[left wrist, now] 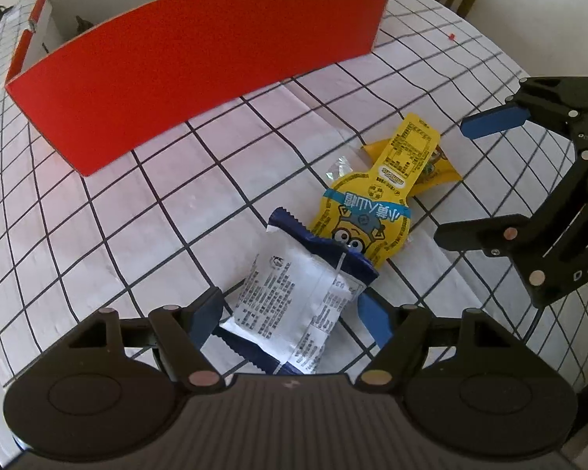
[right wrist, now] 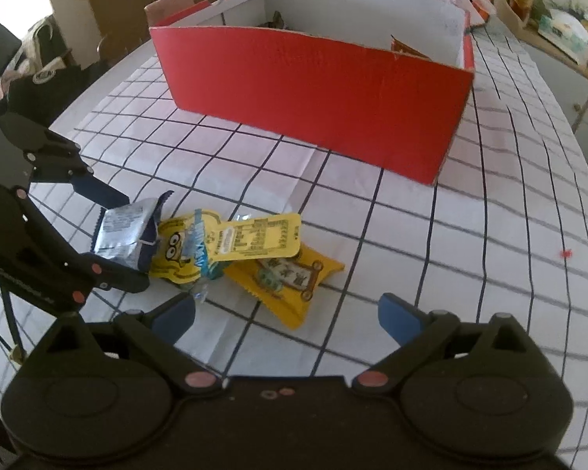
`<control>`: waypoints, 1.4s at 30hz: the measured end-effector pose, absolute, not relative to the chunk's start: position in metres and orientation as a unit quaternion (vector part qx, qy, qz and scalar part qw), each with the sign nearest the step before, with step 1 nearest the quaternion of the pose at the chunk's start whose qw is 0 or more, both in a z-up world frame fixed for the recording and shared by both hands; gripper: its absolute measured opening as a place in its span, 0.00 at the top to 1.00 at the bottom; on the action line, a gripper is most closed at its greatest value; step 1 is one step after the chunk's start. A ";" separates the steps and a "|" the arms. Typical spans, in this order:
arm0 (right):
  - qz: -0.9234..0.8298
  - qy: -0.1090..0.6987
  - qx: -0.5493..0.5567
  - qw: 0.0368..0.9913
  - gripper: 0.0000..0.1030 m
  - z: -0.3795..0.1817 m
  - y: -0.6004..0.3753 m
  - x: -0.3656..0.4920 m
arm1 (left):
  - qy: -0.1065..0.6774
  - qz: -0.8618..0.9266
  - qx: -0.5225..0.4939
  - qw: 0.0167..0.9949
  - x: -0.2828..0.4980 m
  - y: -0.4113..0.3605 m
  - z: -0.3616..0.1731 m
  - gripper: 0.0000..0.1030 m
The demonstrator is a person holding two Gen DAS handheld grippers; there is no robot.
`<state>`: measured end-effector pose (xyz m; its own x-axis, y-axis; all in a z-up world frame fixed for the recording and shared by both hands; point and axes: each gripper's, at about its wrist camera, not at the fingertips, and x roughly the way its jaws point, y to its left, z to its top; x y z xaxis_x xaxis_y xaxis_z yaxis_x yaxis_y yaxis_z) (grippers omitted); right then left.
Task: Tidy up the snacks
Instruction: 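Grasp the white-and-blue packet with the left gripper while the right grasps the yellow packet, then carry the white-and-blue packet with the left gripper while the right carries the yellow packet to the box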
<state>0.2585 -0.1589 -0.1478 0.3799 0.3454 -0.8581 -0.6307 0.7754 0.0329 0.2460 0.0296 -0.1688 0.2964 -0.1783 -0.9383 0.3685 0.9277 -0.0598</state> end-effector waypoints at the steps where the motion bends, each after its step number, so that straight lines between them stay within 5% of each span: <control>1: 0.301 0.466 -0.162 0.816 0.03 -0.148 -0.158 0.260 | 0.568 -0.167 0.081 0.802 0.246 0.030 -0.169 0.27; 11: 0.320 0.448 -0.218 0.806 0.14 -0.156 -0.146 0.276 | 0.563 -0.110 0.039 0.818 0.247 0.039 -0.166 0.52; 25: 0.321 0.446 -0.196 0.812 0.51 -0.158 -0.144 0.276 | 0.562 -0.051 -0.055 0.824 0.237 0.062 -0.166 0.52; 42: 0.223 0.465 -0.101 0.851 0.61 -0.152 -0.175 0.236 | 0.566 -0.024 -0.085 0.820 0.205 0.063 -0.164 0.52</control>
<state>0.2358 -0.1748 -0.1522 0.4671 0.2861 -0.8366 -0.4736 0.8800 0.0365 0.2051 0.0632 -0.1637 0.3583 -0.1366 -0.9236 -0.0564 0.9843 -0.1674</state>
